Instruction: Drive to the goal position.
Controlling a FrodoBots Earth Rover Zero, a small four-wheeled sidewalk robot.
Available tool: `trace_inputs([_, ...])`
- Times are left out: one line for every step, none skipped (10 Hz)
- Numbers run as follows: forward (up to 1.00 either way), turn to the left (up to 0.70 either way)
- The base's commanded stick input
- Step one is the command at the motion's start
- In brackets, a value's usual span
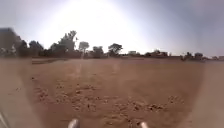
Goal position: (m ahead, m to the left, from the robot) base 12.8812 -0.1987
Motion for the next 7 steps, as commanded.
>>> trace_inputs([1.00, 0.00])
trace_inputs([1.00, 0.00])
trace_inputs([1.00, 0.00])
trace_inputs([1.00, 0.00])
trace_inputs([1.00, 0.00])
trace_inputs([1.00, 0.00])
trace_inputs([1.00, 0.00])
